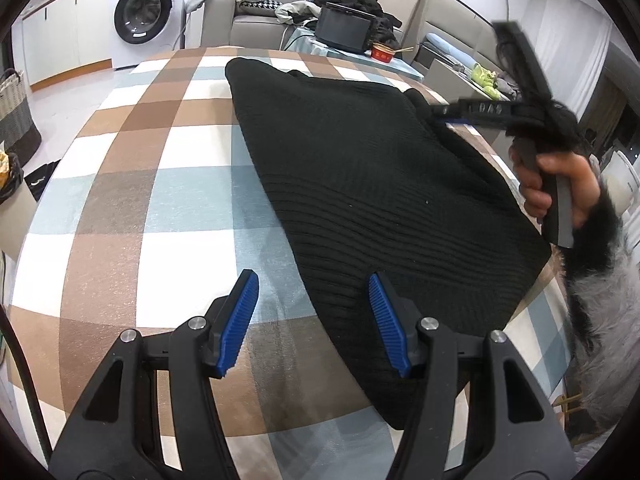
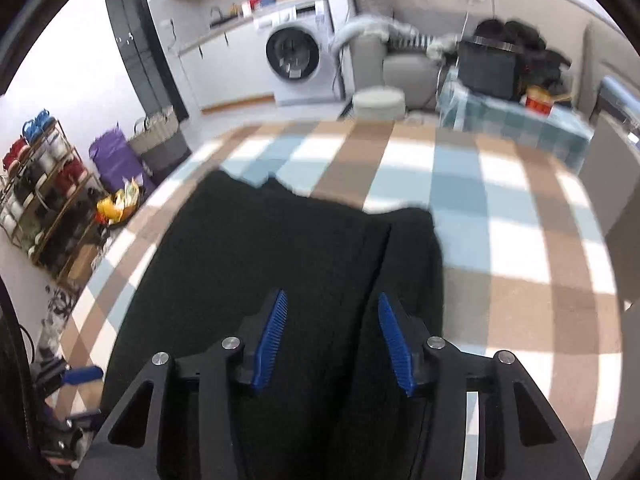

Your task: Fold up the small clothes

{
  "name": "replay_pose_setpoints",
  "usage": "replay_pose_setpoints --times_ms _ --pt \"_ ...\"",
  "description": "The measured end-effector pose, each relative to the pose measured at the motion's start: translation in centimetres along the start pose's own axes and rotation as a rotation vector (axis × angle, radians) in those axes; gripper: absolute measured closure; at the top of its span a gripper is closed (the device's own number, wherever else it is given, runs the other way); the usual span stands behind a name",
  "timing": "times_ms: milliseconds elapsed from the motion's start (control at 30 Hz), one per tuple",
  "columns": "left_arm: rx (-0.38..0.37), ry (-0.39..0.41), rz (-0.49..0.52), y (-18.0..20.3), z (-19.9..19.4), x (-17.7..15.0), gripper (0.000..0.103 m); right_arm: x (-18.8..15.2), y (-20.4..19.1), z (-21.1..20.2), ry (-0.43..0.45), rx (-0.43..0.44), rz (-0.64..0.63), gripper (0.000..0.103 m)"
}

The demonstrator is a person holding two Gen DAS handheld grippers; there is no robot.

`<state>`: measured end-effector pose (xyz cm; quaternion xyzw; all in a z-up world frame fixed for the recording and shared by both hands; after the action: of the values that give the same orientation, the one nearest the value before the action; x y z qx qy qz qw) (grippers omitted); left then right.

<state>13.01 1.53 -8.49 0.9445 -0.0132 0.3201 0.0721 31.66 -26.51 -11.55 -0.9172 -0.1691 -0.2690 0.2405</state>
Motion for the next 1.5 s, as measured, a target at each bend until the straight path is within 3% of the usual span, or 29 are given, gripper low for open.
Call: replay_pose_setpoints --times_ms 67,167,233,367,433,533,567,600,633,700,800,867,933,1033,1067,1100,1300,1433,1500 --pt "0.001 -0.002 0.003 -0.1 0.2 0.0 0.048 -0.2 0.7 -0.2 0.015 -0.011 0.017 0.064" --pt "0.003 -0.007 0.01 -0.2 0.4 0.0 0.048 0.1 0.5 -2.6 0.112 -0.031 0.018 0.064" --pt "0.001 -0.007 0.011 -0.1 0.4 0.0 0.048 0.4 -1.3 -3.8 0.15 0.04 -0.034 0.064" --pt "-0.006 -0.006 0.011 0.1 0.7 0.2 0.048 -0.7 -2.0 -0.9 0.006 0.036 -0.065 0.064" --pt "-0.008 -0.002 0.01 0.2 0.6 0.2 0.048 -1.5 0.0 0.7 -0.064 -0.045 -0.007 0.064" --pt "-0.01 -0.006 0.003 0.1 0.7 0.0 0.048 -1.8 0.7 1.2 -0.043 0.023 0.047 0.064" --pt "-0.011 -0.008 0.001 0.1 0.7 0.0 0.048 -1.7 0.8 1.3 -0.032 0.033 0.053 0.072" --pt "-0.011 -0.01 -0.001 0.0 0.7 0.0 0.048 -1.6 0.7 1.4 -0.025 0.056 0.056 0.092" --pt "-0.01 -0.01 -0.002 0.1 0.7 0.0 0.048 -1.3 0.3 1.4 -0.019 0.074 0.048 0.097" --pt "-0.008 -0.005 0.003 0.2 0.5 0.2 0.048 0.1 -1.2 -0.2 0.054 0.026 -0.044 0.097" --pt "-0.012 0.01 0.014 0.5 0.1 0.5 0.048 1.4 -1.9 -1.9 0.116 -0.069 -0.112 0.097" --pt "-0.022 0.008 0.008 0.6 0.2 0.6 0.048 0.7 -0.5 0.0 0.023 -0.123 -0.082 0.096" --pt "-0.02 0.002 0.005 0.6 0.4 0.5 0.048 -0.1 0.6 0.9 -0.036 -0.114 -0.015 0.094" --pt "-0.023 -0.008 -0.005 0.6 0.5 0.2 0.048 -1.6 0.9 -1.0 -0.013 -0.07 0.022 0.082" --pt "-0.032 -0.012 -0.008 0.6 0.5 0.2 0.048 -2.5 0.9 -2.1 -0.005 -0.058 0.045 0.07" --pt "-0.041 -0.015 -0.009 0.7 0.5 0.1 0.048 -3.3 0.9 -3.2 0.01 -0.036 0.067 0.065" --pt "-0.108 -0.04 0.012 2.6 0.4 -0.4 0.048 -10.6 -1.3 -7.3 0.021 0.086 0.151 0.05" --pt "-0.108 -0.038 0.027 3.4 0.2 -1.2 0.048 -14.8 -2.6 -6.9 -0.027 0.036 0.106 0.053" --pt "-0.107 -0.042 0.023 3.4 0.1 -1.7 0.048 -15.7 -2.8 -7.1 -0.004 0.044 0.128 0.067"
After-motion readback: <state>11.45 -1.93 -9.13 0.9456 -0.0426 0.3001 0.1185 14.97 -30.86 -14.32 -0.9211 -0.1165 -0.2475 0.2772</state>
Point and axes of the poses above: each gripper's, at about its wrist camera, not at the fingertips, and z roughly the way its jaws point, y to its right, x to its top, the point moved 8 cm from there along z, roughly the way its jaws point, and after that the axes turned 9 degrees about x, right-handed, at the moved point
